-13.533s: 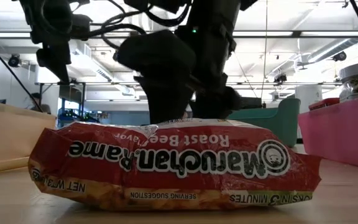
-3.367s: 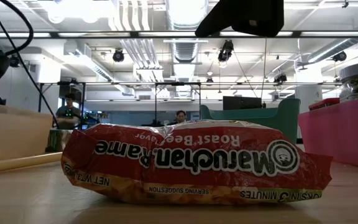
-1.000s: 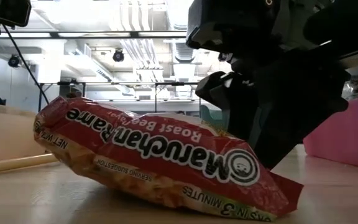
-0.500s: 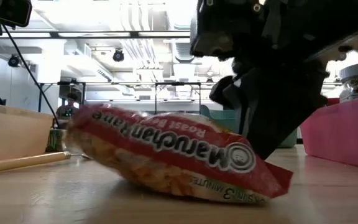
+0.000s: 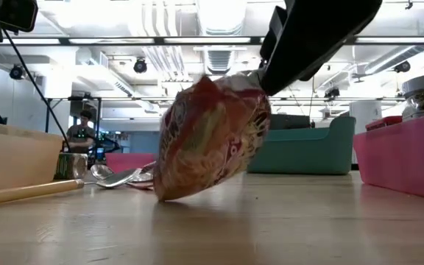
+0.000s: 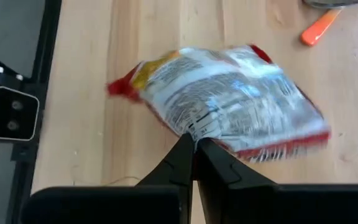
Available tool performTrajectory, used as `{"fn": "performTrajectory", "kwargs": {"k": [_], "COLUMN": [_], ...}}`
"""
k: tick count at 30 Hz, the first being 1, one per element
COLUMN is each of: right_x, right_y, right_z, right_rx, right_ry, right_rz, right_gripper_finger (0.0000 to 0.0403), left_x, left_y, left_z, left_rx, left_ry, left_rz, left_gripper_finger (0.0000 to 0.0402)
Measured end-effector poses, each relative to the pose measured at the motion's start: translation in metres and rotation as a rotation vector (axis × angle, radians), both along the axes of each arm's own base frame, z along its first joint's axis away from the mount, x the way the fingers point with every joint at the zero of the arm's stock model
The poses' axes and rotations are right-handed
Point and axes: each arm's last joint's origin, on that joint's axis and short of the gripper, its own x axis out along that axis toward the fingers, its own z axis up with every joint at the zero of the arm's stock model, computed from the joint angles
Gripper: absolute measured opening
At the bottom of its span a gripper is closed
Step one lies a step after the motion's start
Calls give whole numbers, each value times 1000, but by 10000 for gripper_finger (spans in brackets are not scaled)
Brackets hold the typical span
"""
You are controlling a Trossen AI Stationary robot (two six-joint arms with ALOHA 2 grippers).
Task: Pick & Place Food Item
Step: Put the red noodle pack into the green bin
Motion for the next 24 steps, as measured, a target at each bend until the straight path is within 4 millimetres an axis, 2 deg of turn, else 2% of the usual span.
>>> {"fn": "performTrajectory", "kwargs": {"k": [9,24], "right_x": [-4,-32], "right_y": [2,-20], "right_z": [9,72], "right_rx": [-10,37], "right_ry": [-46,-163], "right_rz": [-70,-270], "right_gripper_finger": [8,8], "left_x": [0,1], "left_y": [0,0], "left_z": [0,0], "left_rx": [-15,-12], "left_ry": [1,-2], "left_rz": [14,21], "left_gripper_finger": [113,113]}}
